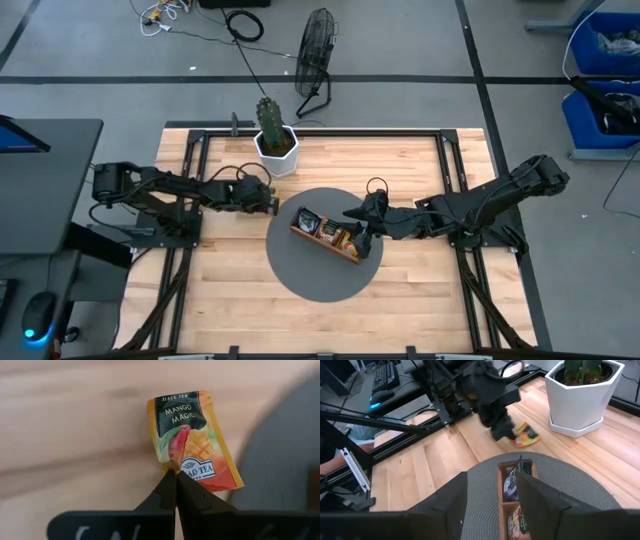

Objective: Pick & Place Tea
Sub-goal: Put the orange tea bag into the right section of the wooden organizer

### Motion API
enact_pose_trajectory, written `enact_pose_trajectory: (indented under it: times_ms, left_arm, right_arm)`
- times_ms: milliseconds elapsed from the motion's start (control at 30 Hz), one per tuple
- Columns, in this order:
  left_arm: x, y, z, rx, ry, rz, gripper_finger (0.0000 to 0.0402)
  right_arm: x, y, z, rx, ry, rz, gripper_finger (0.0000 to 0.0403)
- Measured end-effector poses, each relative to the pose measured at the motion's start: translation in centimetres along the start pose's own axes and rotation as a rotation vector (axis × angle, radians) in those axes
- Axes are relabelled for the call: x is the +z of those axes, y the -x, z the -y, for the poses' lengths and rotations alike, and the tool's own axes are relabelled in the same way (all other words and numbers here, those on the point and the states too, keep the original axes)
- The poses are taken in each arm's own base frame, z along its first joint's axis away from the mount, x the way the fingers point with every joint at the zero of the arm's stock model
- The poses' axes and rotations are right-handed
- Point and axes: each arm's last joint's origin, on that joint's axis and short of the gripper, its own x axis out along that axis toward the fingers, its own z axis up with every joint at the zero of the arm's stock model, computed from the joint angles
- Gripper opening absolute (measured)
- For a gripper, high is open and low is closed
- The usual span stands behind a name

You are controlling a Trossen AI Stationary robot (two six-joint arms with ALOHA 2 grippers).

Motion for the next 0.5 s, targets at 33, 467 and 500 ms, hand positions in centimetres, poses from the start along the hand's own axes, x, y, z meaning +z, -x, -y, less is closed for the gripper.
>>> enact_pose_trajectory:
  times_ms: [33, 467, 500]
  left_arm:
    - [-0.2, 0.3, 0.1, -0.017, -0.027, -0.009, 0.0004]
    - [-1.2, 8.3, 1.9, -0.413, -0.221, 0.176, 0.0001]
    - [-1.3, 9.0, 2.1, -0.461, -0.291, 0.207, 0.0001]
  right_arm:
    - [0.0, 0.0, 0.0, 0.0, 0.0, 0.0, 0.0175]
    - [0.3, -0.2, 0.3, 0.008, -0.054, -0.003, 0.0175]
    - [0.4, -0.4, 0.5, 0.01, -0.087, -0.002, 0.0176]
